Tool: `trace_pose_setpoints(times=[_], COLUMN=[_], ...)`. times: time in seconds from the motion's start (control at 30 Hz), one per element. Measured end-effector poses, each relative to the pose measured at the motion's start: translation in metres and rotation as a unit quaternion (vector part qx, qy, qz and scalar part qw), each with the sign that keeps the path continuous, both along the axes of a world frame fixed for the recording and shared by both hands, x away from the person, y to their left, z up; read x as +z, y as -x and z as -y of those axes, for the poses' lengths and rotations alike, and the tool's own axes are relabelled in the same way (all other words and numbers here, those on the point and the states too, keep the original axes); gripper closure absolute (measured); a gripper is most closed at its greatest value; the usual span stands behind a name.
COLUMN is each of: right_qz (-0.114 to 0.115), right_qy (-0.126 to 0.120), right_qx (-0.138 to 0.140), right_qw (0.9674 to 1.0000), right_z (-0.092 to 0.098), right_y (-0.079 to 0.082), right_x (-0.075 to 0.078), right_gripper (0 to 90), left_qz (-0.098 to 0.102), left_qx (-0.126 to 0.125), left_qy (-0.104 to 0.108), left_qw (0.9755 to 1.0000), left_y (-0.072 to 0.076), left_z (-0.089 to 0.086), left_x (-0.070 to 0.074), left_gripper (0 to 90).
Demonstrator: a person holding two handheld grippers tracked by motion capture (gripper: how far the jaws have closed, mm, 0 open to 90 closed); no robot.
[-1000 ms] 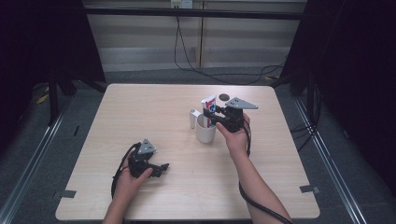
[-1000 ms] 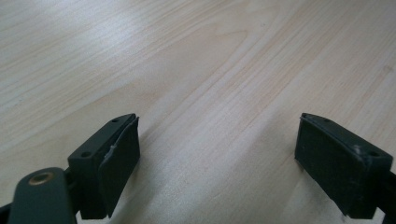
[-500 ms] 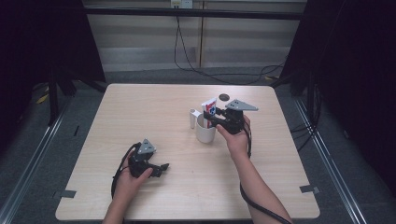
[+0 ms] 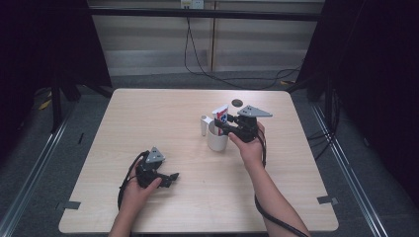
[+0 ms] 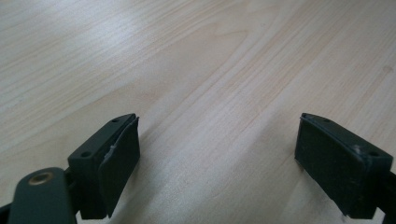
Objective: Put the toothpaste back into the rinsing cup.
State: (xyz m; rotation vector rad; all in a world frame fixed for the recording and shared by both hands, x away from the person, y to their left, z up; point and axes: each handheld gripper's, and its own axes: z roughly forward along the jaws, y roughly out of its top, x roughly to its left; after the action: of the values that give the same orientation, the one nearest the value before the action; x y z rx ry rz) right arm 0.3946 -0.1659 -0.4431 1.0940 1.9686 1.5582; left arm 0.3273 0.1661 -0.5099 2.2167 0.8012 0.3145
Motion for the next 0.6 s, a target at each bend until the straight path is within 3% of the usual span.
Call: trace_pose_setpoints(times=[0.6], right_qz=[-0.004], right_qy=[0.01], right_qx=[0.003], right_qw=[0.9999], right_z=[-0.0016], right_y=[0.0004], right_x=[-0.0009], right_gripper=[51.2], left_qz=[0.0], left_qx=[0.0], left_qy=[0.0], left_qw=[1.0], left_y=[0.0], left_z=[0.0], left_x=[0.0], left_gripper=[14.0])
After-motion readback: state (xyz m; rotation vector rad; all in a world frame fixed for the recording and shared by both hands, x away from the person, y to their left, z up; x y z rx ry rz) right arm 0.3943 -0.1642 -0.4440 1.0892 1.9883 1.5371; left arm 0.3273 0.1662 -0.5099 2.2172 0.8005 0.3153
